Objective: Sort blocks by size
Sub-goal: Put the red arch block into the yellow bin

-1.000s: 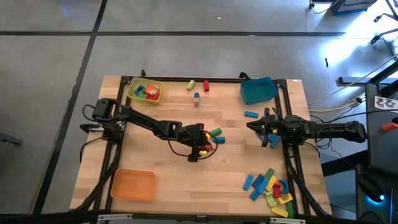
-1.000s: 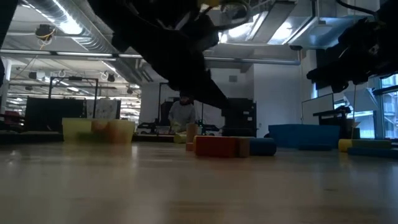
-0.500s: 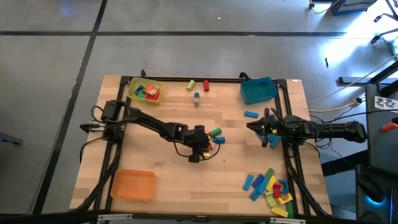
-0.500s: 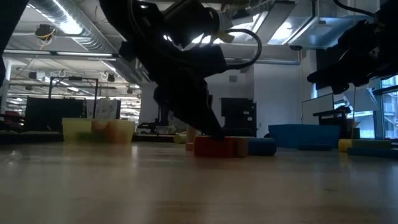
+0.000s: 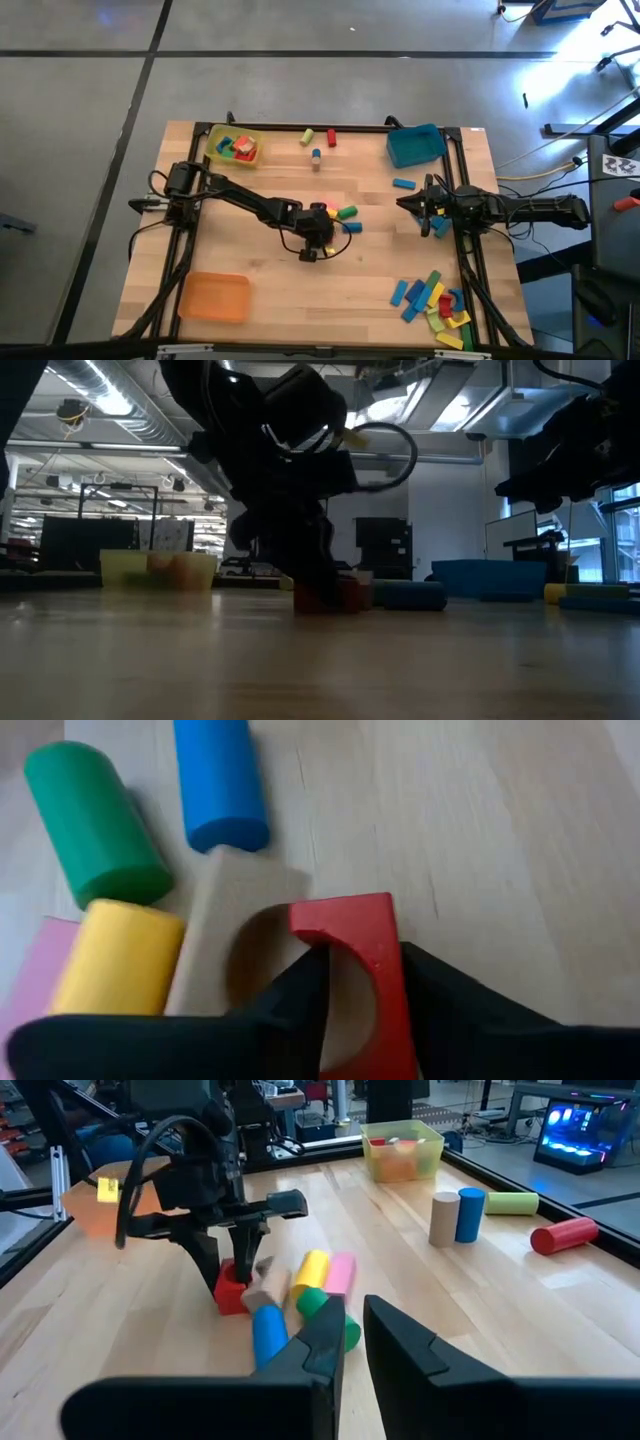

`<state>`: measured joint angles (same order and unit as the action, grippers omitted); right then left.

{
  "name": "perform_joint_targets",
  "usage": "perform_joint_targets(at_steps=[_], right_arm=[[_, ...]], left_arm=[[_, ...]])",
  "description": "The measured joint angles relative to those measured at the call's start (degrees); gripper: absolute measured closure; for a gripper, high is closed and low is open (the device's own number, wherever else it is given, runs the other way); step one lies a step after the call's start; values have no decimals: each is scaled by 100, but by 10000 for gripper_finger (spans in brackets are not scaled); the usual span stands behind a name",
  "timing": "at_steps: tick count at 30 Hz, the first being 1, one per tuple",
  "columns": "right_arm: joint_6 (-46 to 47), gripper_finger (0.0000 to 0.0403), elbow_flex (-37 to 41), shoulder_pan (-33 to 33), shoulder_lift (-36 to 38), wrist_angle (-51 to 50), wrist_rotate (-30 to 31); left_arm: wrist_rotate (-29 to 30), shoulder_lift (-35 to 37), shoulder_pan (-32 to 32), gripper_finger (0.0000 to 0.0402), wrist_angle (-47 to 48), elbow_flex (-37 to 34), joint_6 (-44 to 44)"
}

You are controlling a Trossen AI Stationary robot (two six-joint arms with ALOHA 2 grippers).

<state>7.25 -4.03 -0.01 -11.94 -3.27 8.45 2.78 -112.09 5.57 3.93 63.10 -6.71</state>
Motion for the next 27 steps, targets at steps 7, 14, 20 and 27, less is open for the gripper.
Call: perform_joint_targets(at_steps=[7, 14, 20, 27], right_arm=[[0, 357, 0, 0, 0, 2, 7], [26, 357, 0, 0, 0, 4, 9], [31, 357, -1, 0, 2, 5, 11], [37, 357, -4, 0, 2, -17, 11]], left_arm=[[-4, 14, 10, 364, -5, 13, -28], [-2, 399, 145, 369, 366, -16, 125], [32, 1279, 205, 375, 1068, -5, 360], [839, 2392, 75, 368, 2210, -1, 460]])
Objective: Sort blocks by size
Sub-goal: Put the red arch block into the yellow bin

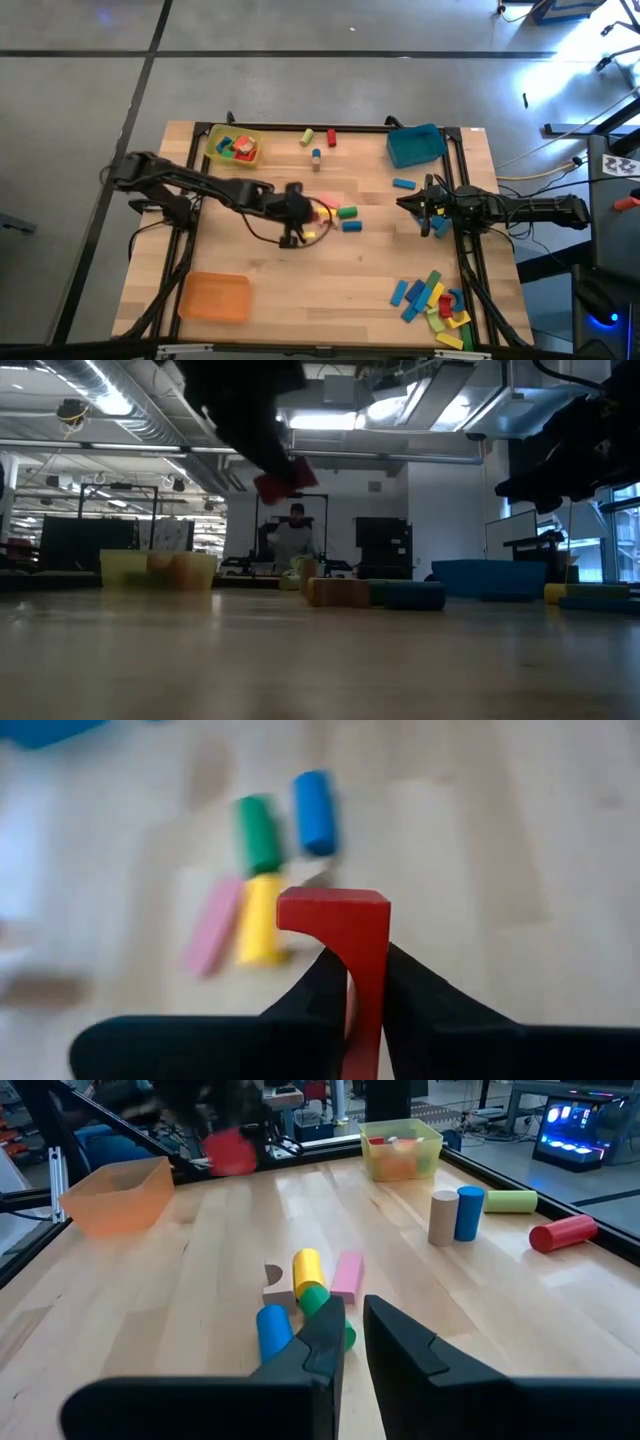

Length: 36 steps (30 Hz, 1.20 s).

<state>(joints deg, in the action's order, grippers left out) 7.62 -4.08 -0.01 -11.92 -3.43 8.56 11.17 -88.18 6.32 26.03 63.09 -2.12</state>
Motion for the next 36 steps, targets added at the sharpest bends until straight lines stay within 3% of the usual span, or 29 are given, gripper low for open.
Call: perform_joint_targets(at_steps=[6, 11, 18, 26, 36], right_arm=[[4, 357, 0, 0, 0, -22, 2], [27, 357, 0, -1, 0, -23, 123], [64, 357, 0, 0, 0, -216, 300], [114, 357, 0, 0, 0, -309, 350], [109, 357, -2, -2, 0, -309, 557]], left_arm=[[1165, 760, -428, 373, 1525, 0, 216], [1903, 1156, -1198, 371, 2301, 2, 619], [1919, 1219, -2701, 372, 2864, -9, 868], [1901, 1215, -4529, 367, 2815, -320, 1153], [1384, 1190, -5567, 365, 2328, -1035, 1249]])
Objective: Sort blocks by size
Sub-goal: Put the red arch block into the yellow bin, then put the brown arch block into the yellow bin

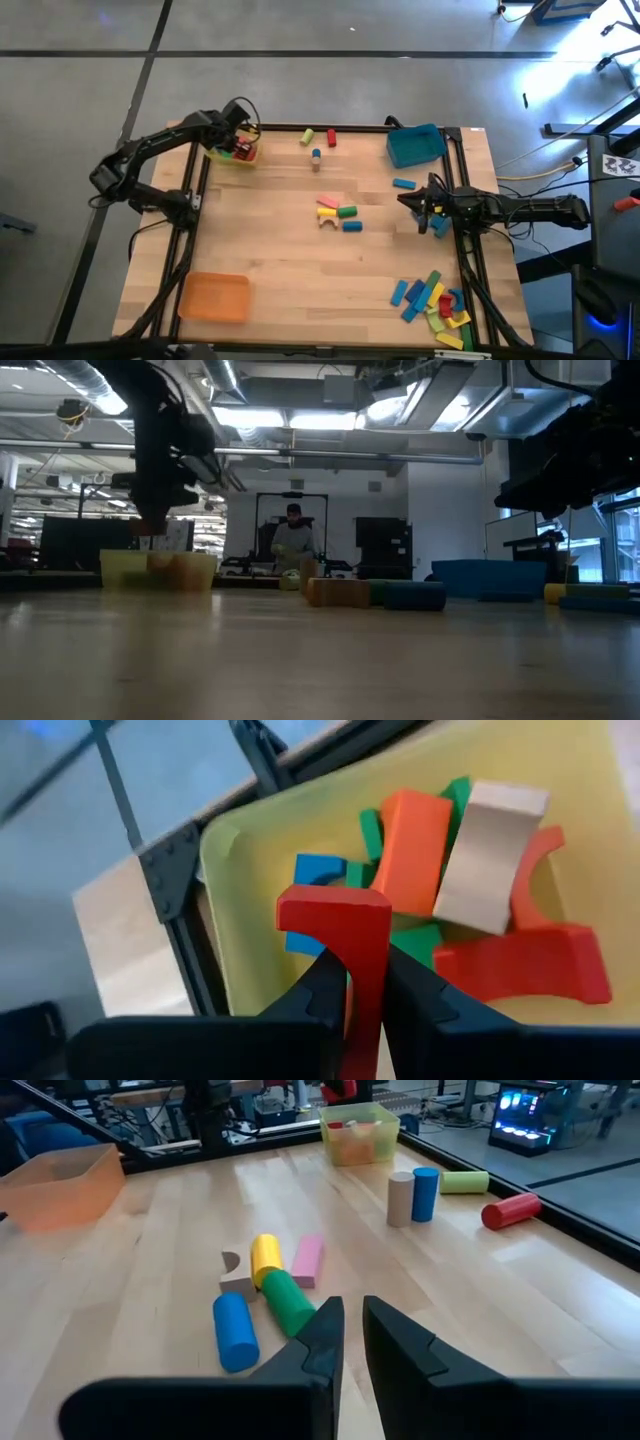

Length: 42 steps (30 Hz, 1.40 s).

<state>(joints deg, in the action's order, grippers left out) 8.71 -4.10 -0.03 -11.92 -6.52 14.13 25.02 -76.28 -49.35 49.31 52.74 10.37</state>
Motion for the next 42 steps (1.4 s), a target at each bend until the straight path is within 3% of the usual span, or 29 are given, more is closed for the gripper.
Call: perform_joint_targets(at_steps=[11, 17, 24, 29, 37, 42], right_arm=[[0, 357, 0, 0, 0, -2, 28], [0, 357, 0, 2, 0, -2, 28], [0, 357, 0, 2, 0, -2, 26], [0, 357, 0, 2, 0, -7, -18], [7, 357, 0, 2, 0, -7, -20], [3, 357, 0, 2, 0, -7, -19]], left_arm=[[-453, -27, -331, 364, -1205, -708, 129], [-997, -27, -325, 358, -1297, -870, 195], [-1005, -27, -452, 291, -1246, -878, 195], [-1087, 13, -498, 252, -931, -492, 75], [-1132, 430, 221, 243, -1208, 113, -486], [-1939, 477, 1173, 243, -1874, 130, -786]])
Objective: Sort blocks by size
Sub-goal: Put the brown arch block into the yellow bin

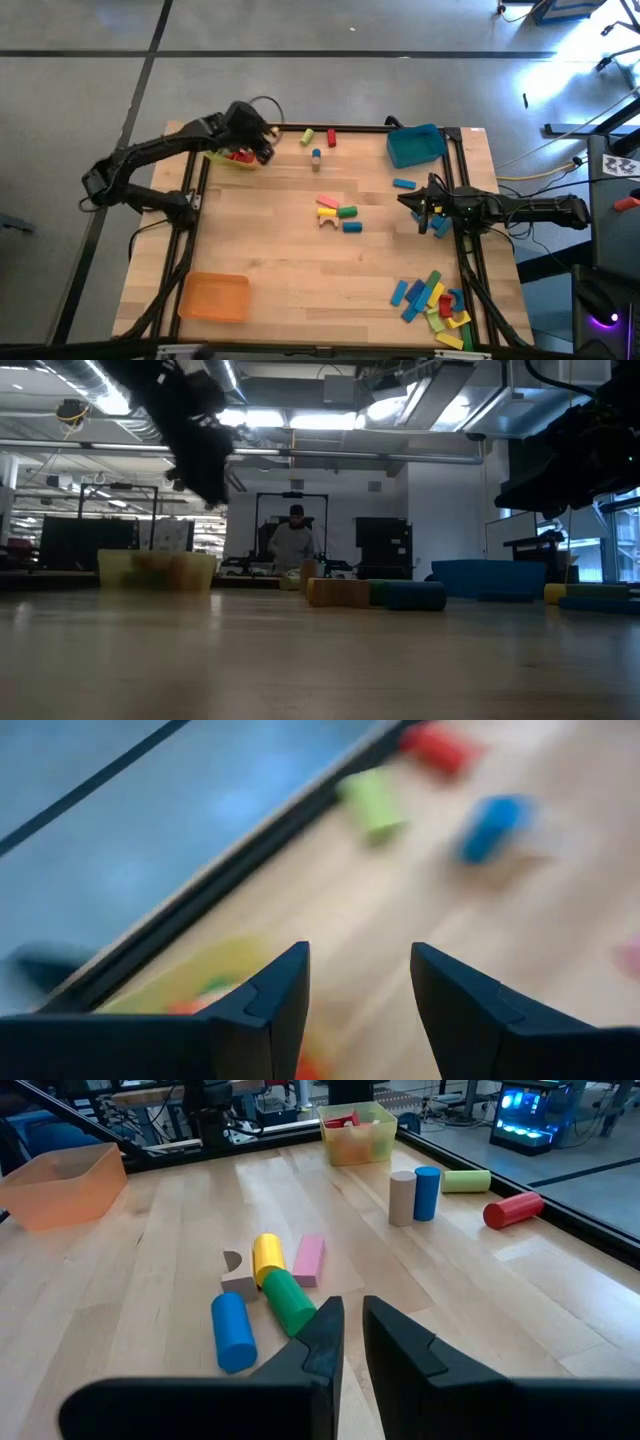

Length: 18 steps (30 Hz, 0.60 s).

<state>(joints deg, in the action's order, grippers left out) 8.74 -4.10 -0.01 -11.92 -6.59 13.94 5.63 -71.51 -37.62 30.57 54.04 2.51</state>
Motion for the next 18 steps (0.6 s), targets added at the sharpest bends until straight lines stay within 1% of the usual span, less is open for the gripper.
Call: perform_joint_targets(at_steps=[3, 10, 14, 18], right_arm=[[-1, 357, 0, 0, 0, 0, -1], [-1, 357, 0, -2, 0, 0, -1], [5, 357, 2, 0, -2, 1, -1], [6, 357, 2, 0, 0, 2, -1]], left_arm=[[-190, -116, 676, 243, -460, 0, -147], [-212, -553, 2047, 243, -1362, 0, -432], [-211, -918, 2639, 243, -1859, 0, -434], [-210, -1379, 3098, 243, -2373, 0, -420]])
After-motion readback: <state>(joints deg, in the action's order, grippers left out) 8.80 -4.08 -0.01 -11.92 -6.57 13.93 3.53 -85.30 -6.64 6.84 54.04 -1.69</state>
